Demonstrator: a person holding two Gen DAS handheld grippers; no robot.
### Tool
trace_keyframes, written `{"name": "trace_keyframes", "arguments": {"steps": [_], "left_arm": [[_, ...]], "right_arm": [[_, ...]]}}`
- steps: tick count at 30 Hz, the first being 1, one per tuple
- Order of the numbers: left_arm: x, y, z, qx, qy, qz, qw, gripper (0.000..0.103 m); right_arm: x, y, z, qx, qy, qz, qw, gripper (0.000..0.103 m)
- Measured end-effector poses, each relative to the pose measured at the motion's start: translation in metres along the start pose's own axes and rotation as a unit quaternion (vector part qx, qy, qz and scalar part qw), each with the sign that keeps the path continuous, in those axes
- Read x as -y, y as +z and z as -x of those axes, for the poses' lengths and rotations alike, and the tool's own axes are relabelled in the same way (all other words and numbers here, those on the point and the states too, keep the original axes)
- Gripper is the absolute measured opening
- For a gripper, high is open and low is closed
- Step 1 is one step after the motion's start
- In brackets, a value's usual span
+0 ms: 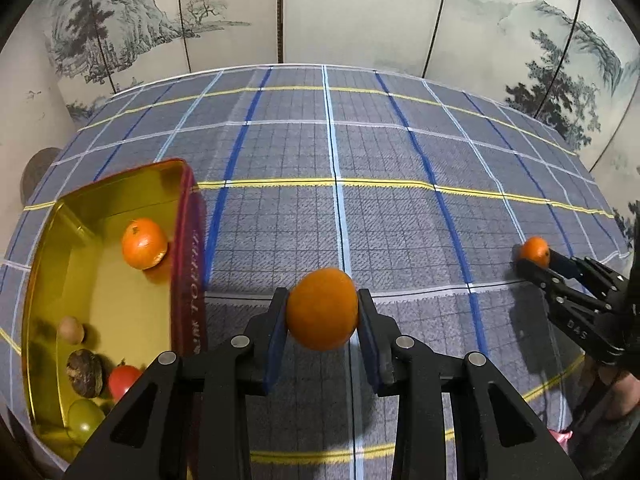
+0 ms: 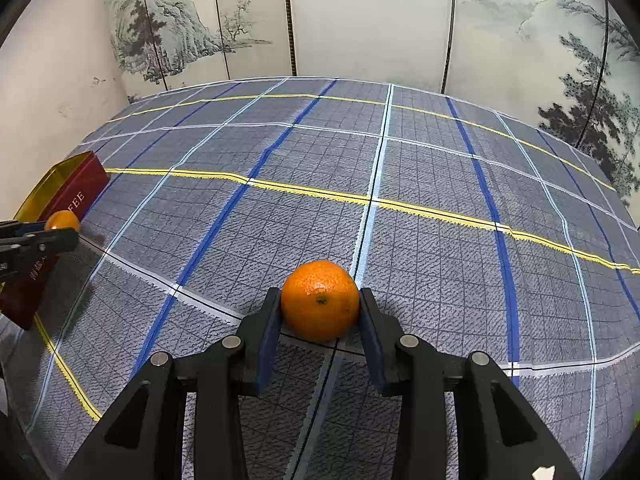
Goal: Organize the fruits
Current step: 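Grasp another tangerine with the left tool while the right holds its tangerine, then lower the tangerine into the tin with the left tool and release it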
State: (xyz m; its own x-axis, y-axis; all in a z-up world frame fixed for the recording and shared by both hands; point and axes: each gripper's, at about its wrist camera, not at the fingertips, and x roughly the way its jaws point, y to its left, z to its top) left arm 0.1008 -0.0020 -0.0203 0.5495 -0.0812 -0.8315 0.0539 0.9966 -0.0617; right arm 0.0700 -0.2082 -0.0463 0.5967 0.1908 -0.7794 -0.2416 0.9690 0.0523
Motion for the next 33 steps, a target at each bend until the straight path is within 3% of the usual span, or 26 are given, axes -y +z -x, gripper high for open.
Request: {"name": "trace_keyframes", "arguments": {"steps": [12,33], "left_arm": [[-0.019,-0.005,0.032,0.019,0.011,0.014,0.9997,0.034],[-0.112,-0.029,0.054,0.018,0.077,0.087,0.9931,0.034]], "right_arm": [[0.000,0.000,0.000,0.000,0.000,0.000,1.000,0.035],[0.000,0.000,0.000,-0.001,-0.005,0.003,1.000,0.035]]}}
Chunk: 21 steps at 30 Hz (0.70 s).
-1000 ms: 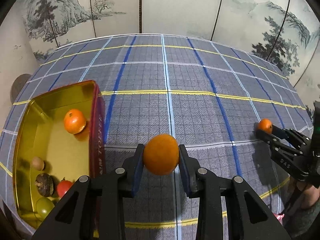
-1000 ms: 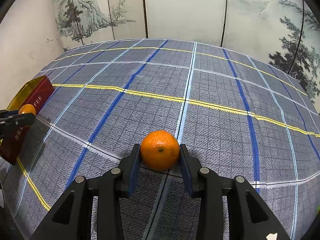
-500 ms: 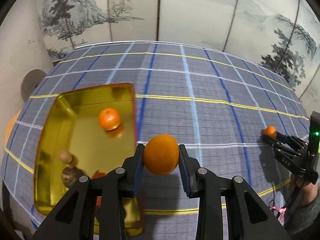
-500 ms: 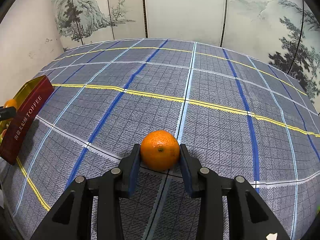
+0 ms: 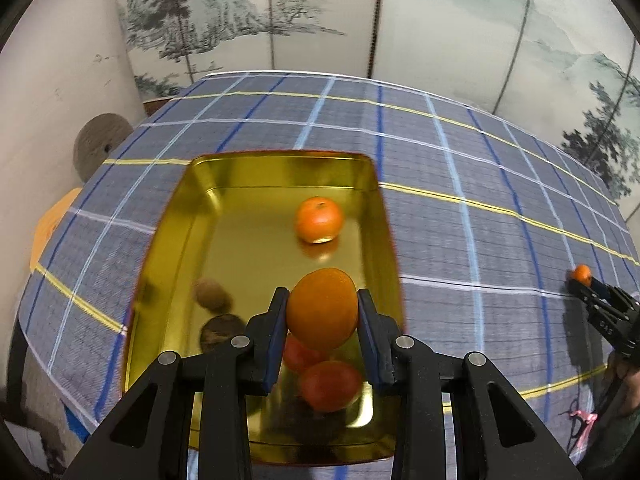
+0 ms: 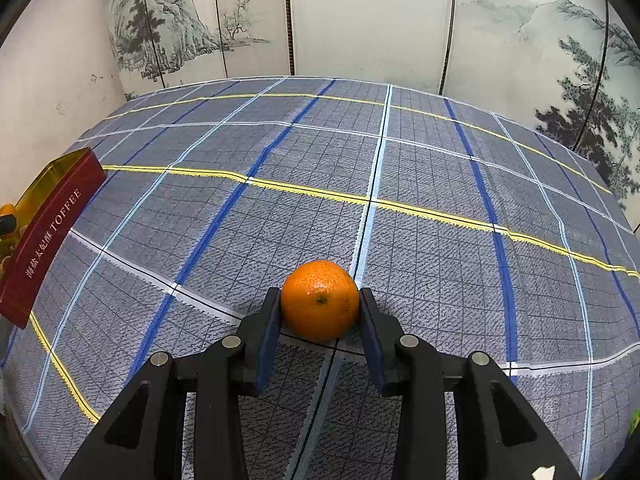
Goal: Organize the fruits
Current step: 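Lower the tangerine into the tin with the left tool and release it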
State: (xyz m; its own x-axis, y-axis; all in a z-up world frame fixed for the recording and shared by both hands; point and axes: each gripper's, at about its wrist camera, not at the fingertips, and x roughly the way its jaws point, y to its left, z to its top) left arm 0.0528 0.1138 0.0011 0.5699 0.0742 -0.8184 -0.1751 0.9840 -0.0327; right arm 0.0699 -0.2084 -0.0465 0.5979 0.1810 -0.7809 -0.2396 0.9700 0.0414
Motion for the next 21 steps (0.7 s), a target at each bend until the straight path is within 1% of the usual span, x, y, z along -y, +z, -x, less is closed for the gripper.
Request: {"name": "trace_keyframes", "arguments": {"steps": [8,20,21], "left_arm": [[-0.021,-0.005,-0.011,-0.014,0.013,0.015,0.9997,0.034],[-0.034,-0.012,-0.026,-0.029,0.017,0.023,0.9992,0.034],[-0.034,-0.013,-0.026,-0.025,0.019,0.020,0.9993,0.034]], "right_arm": [[0.000,0.000,-0.001,-0.001,-0.001,0.000,1.000,0.035],[0.000,0.000,-0.002,-0.004,-0.004,0.000,1.000,0.035],[0.000,0.000,-0.003,-0.003,-0.004,0.000,1.000,0.035]]}}
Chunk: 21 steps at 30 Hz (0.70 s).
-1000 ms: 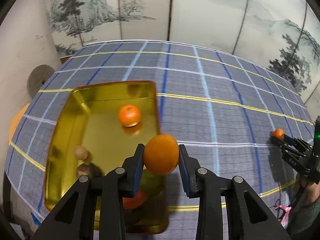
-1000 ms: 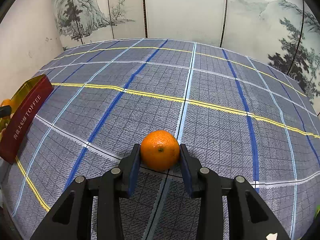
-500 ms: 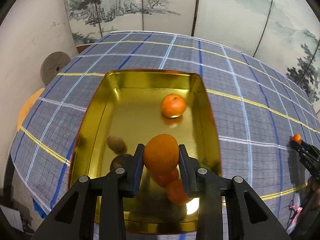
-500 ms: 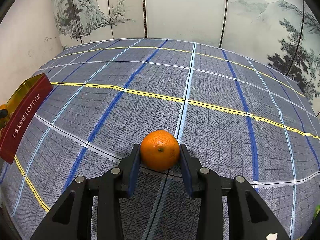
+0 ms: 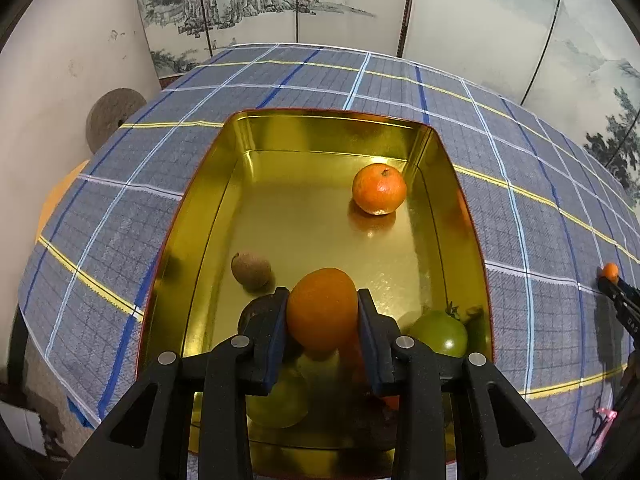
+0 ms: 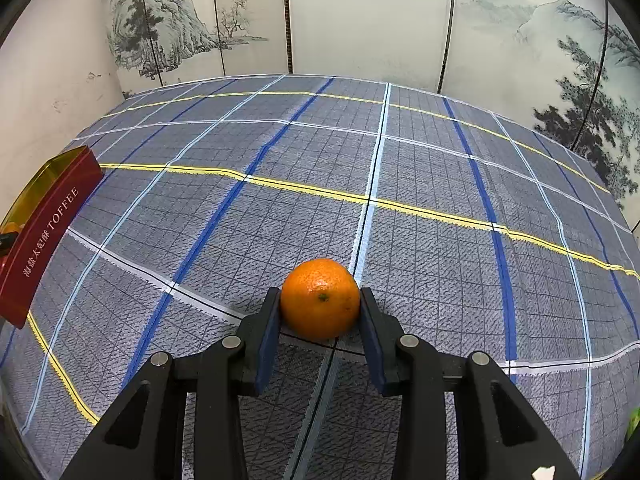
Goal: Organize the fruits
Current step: 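Lower the tangerine into the tin with the left tool and release it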
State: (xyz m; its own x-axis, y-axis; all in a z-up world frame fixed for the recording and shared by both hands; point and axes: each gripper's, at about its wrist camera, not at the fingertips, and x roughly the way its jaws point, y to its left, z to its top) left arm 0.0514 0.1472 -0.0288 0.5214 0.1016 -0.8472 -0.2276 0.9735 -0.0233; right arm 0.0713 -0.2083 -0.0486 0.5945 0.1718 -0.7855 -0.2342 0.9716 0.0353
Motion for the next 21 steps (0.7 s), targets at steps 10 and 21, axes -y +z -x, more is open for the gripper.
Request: {"name": "trace_keyframes", "arguments": {"steps": [10,21], "left_arm": [[0.0004,-0.0005,-0.0012,0.002,0.002,-0.013,0.9999,0.035],[0.0011,-0.0011,-0.0017,0.004,0.006,-0.018,0.9998,0.035]], "right_arm": [[0.0004,-0.0005,0.0008,0.000,-0.002,0.000,1.000,0.035],[-0.0011,-0.0006,0.0009,0.000,-0.002,0.001,1.000,0.035]]}}
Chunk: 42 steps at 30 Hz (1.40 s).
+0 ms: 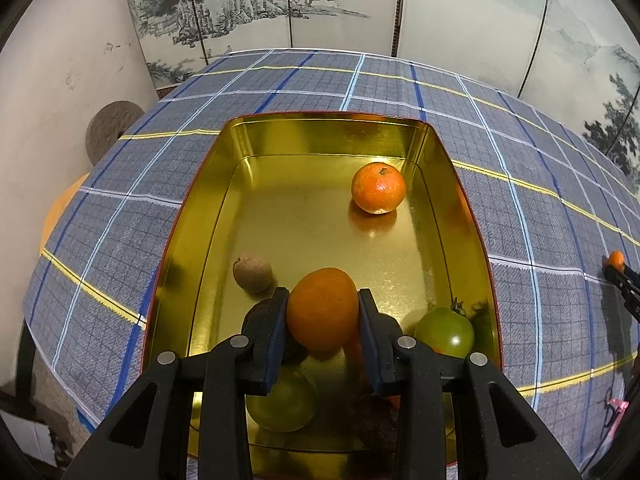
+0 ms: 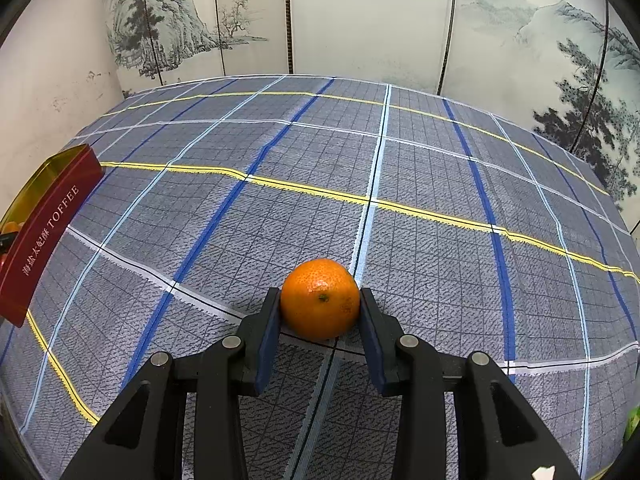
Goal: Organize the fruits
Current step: 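Lower the tangerine into the tin with the left tool and release it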
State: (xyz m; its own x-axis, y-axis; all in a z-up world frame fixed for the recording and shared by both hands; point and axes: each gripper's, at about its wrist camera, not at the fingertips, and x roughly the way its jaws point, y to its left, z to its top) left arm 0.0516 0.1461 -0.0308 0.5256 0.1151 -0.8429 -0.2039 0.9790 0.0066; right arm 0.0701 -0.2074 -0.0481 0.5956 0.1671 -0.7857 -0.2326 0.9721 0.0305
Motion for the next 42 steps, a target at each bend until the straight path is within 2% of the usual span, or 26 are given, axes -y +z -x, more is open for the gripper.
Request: {"name": "trace_keyframes", "arguments": {"steps": [9,14,24,42], "left_arm": [[-0.001,-0.001,0.000,-0.001,-0.002,-0.001,1.0000,0.037],[-0.001,0.000,0.001,0.000,-0.008,0.002,1.0000,0.047],[-0.003,0.000,0.002,0.002,-0.009,0.001,1.0000,0.048],[-0.003,-0.005,0.012,0.015,-0.005,0.001,0.9999,0.058]], "right_arm": [[0.000,0.000,0.000,0.000,0.000,0.000,1.000,0.035],[-0.001,0.000,0.000,0.000,-0.001,0.001,1.000,0.035],[-0.001,0.002,0.000,-0.001,-0.006,0.004,1.000,0.034],[-0.012,0.000,0.003,0.004,-0.018,0.006,1.000,0.033]]}}
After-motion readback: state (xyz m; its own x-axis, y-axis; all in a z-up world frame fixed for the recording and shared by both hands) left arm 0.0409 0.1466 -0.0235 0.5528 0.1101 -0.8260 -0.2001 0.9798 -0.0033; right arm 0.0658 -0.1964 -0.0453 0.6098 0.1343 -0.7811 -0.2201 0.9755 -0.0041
